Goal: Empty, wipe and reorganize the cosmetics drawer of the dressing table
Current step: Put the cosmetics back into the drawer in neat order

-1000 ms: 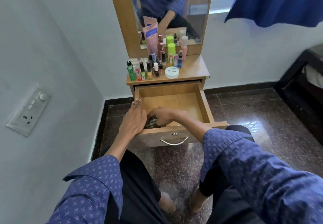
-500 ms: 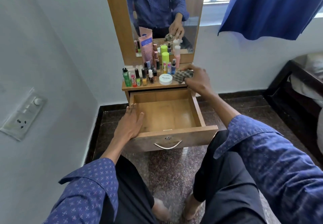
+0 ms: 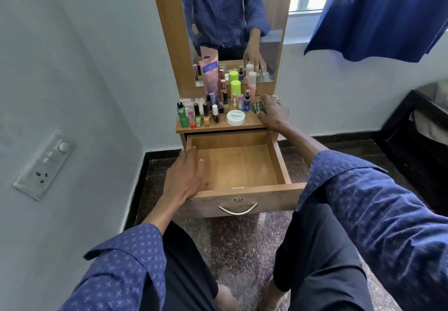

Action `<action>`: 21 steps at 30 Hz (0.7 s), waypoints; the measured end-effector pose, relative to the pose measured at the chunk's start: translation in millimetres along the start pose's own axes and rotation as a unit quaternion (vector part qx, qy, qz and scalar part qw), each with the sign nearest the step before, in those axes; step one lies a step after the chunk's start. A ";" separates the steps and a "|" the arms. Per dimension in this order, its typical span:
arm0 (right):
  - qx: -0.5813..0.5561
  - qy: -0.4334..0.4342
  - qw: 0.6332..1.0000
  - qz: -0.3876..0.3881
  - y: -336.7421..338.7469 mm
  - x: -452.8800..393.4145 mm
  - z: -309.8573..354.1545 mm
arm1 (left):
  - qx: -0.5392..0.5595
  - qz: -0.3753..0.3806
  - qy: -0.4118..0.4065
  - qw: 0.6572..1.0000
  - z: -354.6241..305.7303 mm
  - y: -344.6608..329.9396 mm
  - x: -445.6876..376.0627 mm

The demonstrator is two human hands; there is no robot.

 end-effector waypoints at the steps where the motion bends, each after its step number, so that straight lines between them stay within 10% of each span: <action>1: 0.007 0.004 1.000 -0.012 3.1 -0.8 1.9 | -0.005 -0.042 -0.031 0.999 -10.2 14.1 -1.1; 8: 0.007 0.066 0.992 -0.105 13.9 6.7 37.4 | 0.035 -0.237 -0.102 0.966 -81.5 100.8 -71.6; 21: -0.077 0.143 0.978 -0.134 35.2 -4.0 82.1 | 0.151 -0.207 0.092 0.962 -78.3 98.7 -207.1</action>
Point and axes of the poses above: each hand's wrist, its own x-axis away from the middle knuckle, its own y-axis out of the back of the hand, z = x × y, the point moved 8 cm from there along -x, towards the middle knuckle, and after that the axes turned 3 degrees about y, right-handed, at the moved point
